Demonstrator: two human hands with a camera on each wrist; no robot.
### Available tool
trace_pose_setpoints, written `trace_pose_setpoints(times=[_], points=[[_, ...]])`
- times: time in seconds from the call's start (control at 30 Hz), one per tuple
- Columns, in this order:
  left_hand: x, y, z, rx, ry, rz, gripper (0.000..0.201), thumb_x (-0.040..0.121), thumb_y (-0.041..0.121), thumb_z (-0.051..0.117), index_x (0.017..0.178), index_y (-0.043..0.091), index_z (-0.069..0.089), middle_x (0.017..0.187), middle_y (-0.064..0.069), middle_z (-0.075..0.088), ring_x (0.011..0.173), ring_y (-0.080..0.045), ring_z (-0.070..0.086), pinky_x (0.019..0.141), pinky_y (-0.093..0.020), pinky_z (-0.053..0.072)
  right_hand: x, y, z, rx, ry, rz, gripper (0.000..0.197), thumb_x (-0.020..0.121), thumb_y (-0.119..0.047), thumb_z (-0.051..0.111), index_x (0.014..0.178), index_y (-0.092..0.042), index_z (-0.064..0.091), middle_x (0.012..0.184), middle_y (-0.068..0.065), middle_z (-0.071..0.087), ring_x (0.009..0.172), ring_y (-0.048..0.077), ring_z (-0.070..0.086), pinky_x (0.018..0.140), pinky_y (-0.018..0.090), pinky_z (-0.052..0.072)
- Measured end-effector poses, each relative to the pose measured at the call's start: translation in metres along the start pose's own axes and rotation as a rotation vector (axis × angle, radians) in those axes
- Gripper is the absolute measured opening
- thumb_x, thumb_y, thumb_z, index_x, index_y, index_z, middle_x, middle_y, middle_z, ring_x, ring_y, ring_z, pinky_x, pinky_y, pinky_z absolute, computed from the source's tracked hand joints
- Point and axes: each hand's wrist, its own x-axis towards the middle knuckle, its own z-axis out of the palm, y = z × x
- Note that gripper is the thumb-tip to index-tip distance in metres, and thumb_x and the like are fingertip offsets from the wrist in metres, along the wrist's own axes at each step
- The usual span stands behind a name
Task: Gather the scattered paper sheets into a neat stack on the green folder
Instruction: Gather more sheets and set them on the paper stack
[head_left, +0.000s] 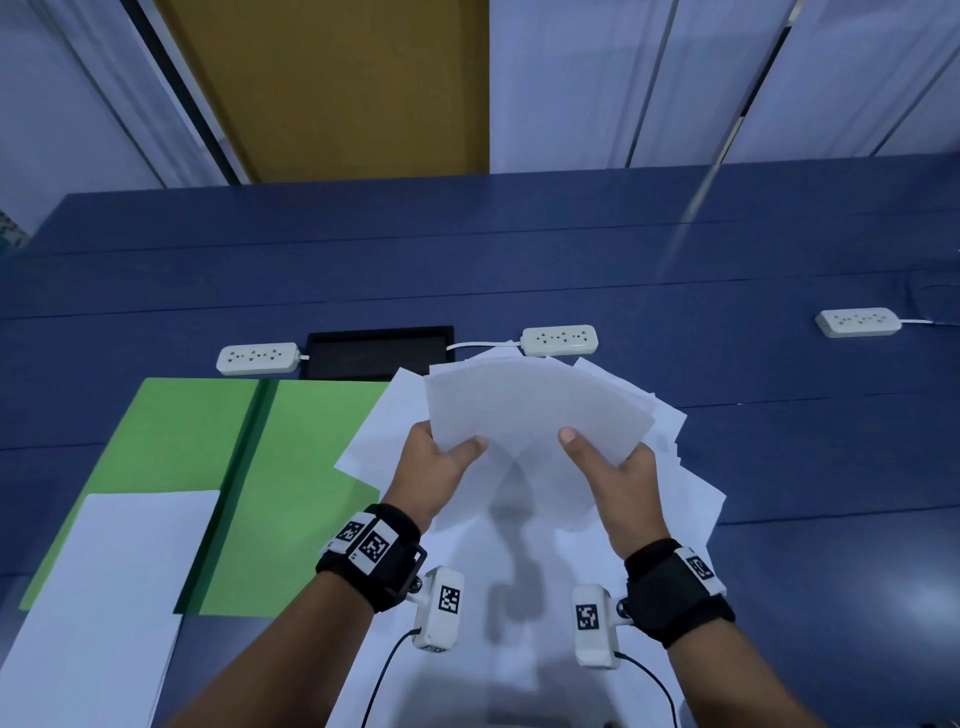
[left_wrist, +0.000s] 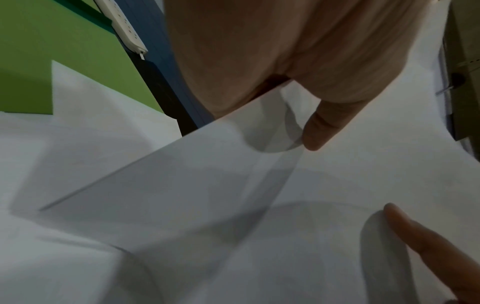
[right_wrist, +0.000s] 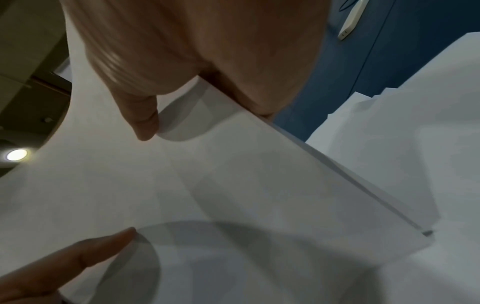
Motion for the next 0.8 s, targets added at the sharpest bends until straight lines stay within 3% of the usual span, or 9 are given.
trace_pose_setpoints(times=[0.17, 0.37, 0.57, 0.7, 0.8], points=[[-0.003, -0.010, -0.002, 0.009, -0.002, -0.026, 0.031, 0.079, 0.019, 0.082, 0.107, 0.012, 0.074, 0.103, -0.005, 0.080, 0.097, -0.024, 0.076, 0.088, -0.039, 0.061, 0.002, 0.008, 0.000, -0.067, -0.033, 0.033, 0.024, 0.090, -0.020, 0.083, 0.112, -0.013, 0.078, 0.107, 0.000, 0.082, 0.104, 0.019, 0.077, 0.093, 0.040, 0.059], [-0.006, -0.017, -0.007, 0.079, 0.061, -0.052, 0.007, 0.095, 0.013, 0.074, 0.100, 0.018, 0.074, 0.102, -0.002, 0.080, 0.097, -0.020, 0.076, 0.092, -0.041, 0.059, 0.002, 0.019, 0.002, -0.155, -0.053, 0.083, 0.018, 0.093, -0.021, 0.080, 0.110, -0.014, 0.078, 0.103, -0.002, 0.082, 0.100, 0.016, 0.077, 0.093, 0.041, 0.060], [-0.018, -0.007, -0.028, 0.142, 0.066, 0.016, 0.017, 0.099, 0.019, 0.068, 0.115, 0.015, 0.075, 0.106, 0.003, 0.080, 0.100, -0.014, 0.076, 0.095, -0.046, 0.059, -0.003, 0.010, 0.023, -0.129, -0.093, 0.058, 0.016, 0.095, -0.020, 0.077, 0.110, -0.014, 0.077, 0.102, -0.003, 0.082, 0.098, 0.015, 0.077, 0.083, 0.030, 0.056], [-0.028, -0.004, -0.059, 0.157, 0.135, 0.074, 0.029, 0.093, 0.030, 0.068, 0.119, 0.020, 0.071, 0.114, 0.005, 0.078, 0.108, -0.014, 0.073, 0.099, -0.048, 0.057, -0.012, 0.012, 0.048, -0.136, -0.169, 0.074, 0.019, 0.097, -0.022, 0.075, 0.116, -0.019, 0.075, 0.108, -0.005, 0.081, 0.104, 0.015, 0.076, 0.091, 0.035, 0.058], [-0.037, -0.007, -0.090, 0.160, 0.184, 0.088, 0.030, 0.097, 0.020, 0.067, 0.128, 0.018, 0.067, 0.118, 0.005, 0.077, 0.112, -0.015, 0.072, 0.102, -0.049, 0.056, -0.020, 0.018, 0.074, -0.159, -0.232, 0.023, 0.028, 0.102, -0.017, 0.069, 0.129, -0.024, 0.067, 0.123, -0.008, 0.076, 0.116, 0.012, 0.071, 0.098, 0.034, 0.054]])
